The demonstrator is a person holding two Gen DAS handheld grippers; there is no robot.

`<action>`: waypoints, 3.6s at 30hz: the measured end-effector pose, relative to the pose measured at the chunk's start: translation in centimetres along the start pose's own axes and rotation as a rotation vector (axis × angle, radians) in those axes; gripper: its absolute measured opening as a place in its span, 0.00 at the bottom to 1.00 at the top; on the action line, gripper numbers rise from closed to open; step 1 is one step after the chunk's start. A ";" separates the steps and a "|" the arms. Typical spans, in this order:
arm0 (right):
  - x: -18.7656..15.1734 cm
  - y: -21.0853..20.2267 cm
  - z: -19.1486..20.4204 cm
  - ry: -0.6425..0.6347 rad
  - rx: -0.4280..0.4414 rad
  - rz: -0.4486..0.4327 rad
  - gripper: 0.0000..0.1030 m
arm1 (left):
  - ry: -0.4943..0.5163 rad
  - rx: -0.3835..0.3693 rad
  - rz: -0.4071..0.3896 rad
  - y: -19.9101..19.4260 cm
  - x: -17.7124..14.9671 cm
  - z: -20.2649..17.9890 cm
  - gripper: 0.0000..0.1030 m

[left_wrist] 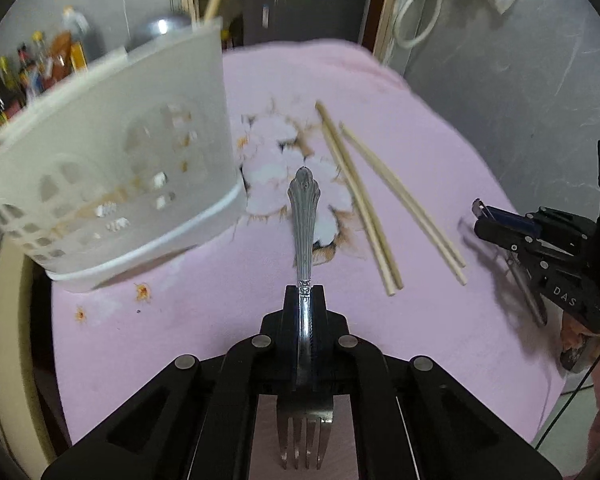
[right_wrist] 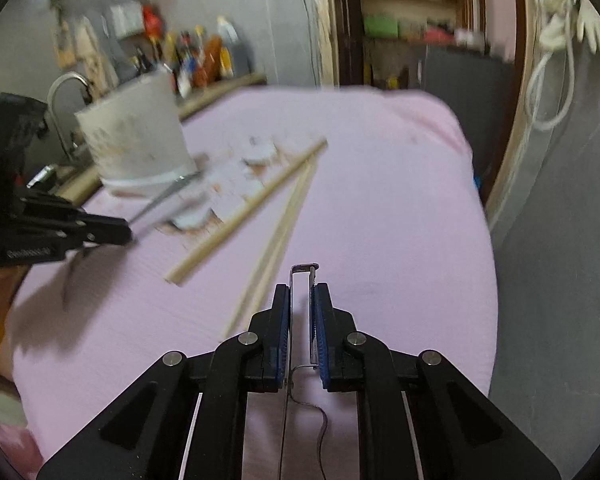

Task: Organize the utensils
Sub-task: 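Lift the fork with the left tool while the right tool lifts the peeler, then lower the fork and peeler into the white holder and open both tools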

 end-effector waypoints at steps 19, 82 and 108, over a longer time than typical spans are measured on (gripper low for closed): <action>7.9 -8.3 6.8 -0.051 0.051 -0.706 0.10 | -0.123 0.117 -0.651 -9.9 2.7 0.5 0.02; 22.4 0.5 13.9 0.039 0.263 -0.969 0.10 | -0.439 0.254 -0.757 -9.3 7.5 19.1 0.03; 18.6 -4.8 9.7 0.040 0.084 -0.890 0.66 | -0.357 0.200 -0.874 -14.1 7.6 13.2 0.62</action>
Point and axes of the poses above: each gripper's, at about its wrist camera, not at the fingertips, and y roughly the way its jaws point, z to its left, x to its top, the point moved 7 cm from there along y, roughly the way its jaws point, and after that the axes turned 2 degrees about -z, right-handed, at the moved point
